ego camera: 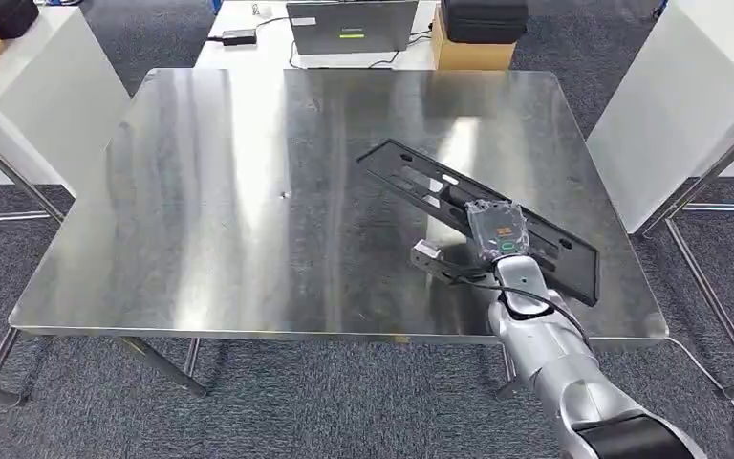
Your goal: Take the parts from the cabinet and place them on the table.
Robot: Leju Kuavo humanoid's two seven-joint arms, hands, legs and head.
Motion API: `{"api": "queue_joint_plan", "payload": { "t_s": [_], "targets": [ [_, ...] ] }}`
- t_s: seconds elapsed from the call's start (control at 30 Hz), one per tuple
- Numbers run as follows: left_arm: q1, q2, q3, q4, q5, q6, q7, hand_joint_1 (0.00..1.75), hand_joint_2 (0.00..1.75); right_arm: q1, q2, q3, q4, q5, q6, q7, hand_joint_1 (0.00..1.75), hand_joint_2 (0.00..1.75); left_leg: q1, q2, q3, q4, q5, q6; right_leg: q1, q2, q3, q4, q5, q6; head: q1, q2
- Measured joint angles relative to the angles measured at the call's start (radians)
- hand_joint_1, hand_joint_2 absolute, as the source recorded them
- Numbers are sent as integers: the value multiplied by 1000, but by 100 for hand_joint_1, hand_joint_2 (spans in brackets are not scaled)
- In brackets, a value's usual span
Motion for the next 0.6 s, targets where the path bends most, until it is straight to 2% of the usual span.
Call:
{"api": "queue_joint_plan", "payload": {
  "t_s": [0.07,0.23,0.27,0.4,0.43,0.6],
  "targets": [
    [0,0,0,0,0,0,0,0,175,0,0,0,0,1,0,0,175,175,1,0,0,0,0,-4,2,0,0,0,0,-6,0,0],
    [0,0,0,0,-6,0,0,0,175,0,-2,9,-1,1,-1,27,175,175,0,0,0,0,1,-5,1,0,1,0,0,-7,0,0],
    [0,0,0,0,-6,-1,4,0,175,0,-3,13,0,1,-2,30,0,0,0,0,0,0,1,-5,1,0,1,0,0,-7,0,0],
    [0,0,14,0,-4,-3,48,0,175,-2,-4,28,1,1,-8,39,0,0,-3,1,0,0,1,-5,0,0,3,0,0,-6,0,0],
    [0,1,16,0,-4,-3,63,0,0,-2,-4,32,2,1,-9,39,0,0,-4,0,0,0,1,-5,0,0,3,1,0,-6,0,0],
    [0,1,19,0,-4,-11,101,0,0,-6,-3,45,6,2,-11,40,0,0,-7,0,-1,0,1,-5,-1,0,3,1,0,-6,0,0]
  ]
}}
